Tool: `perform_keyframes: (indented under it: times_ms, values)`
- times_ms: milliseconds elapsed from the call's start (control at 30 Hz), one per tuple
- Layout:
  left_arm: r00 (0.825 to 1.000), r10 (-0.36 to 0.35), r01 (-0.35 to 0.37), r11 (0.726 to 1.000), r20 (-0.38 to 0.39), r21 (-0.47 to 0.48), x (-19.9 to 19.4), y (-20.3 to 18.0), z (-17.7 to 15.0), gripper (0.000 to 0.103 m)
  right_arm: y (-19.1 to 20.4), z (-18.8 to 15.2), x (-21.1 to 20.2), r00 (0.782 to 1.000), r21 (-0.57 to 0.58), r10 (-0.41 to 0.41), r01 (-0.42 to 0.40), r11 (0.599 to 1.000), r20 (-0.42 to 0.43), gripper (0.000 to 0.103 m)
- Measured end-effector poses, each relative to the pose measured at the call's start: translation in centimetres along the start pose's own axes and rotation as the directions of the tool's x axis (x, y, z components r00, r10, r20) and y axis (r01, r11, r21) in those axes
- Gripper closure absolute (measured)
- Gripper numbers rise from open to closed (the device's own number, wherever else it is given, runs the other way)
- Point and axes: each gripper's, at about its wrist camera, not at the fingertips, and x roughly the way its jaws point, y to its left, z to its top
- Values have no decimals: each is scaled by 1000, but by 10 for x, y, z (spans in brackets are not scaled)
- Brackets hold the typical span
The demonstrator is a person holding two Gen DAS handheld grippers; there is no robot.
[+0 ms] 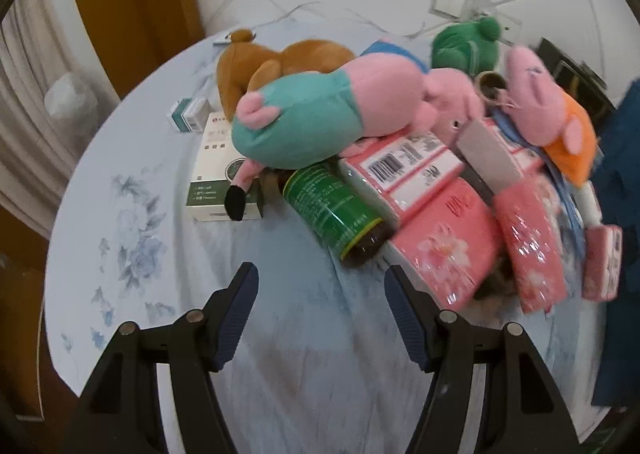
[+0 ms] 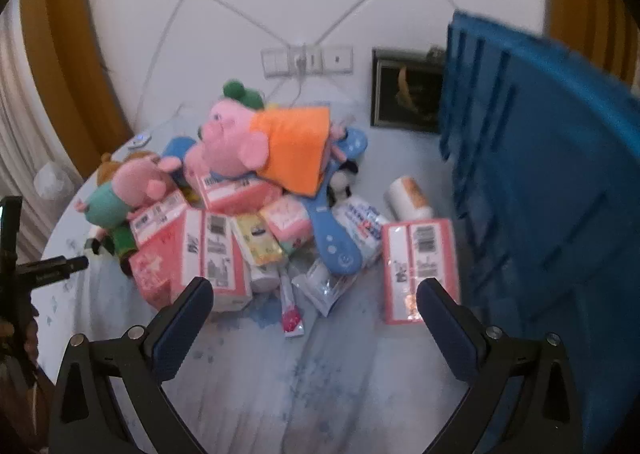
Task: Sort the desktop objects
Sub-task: 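Grasp the green medicine bottle with the left gripper while the right grasps a snack bag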
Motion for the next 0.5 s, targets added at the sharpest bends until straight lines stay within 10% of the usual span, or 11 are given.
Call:
perform_keyframes:
  times_ms: [500]
  values:
    - [986, 79, -92, 992, -146, -86, 112, -8, 54, 38, -5, 21, 120, 978, -1, 34, -35, 999, -206, 0]
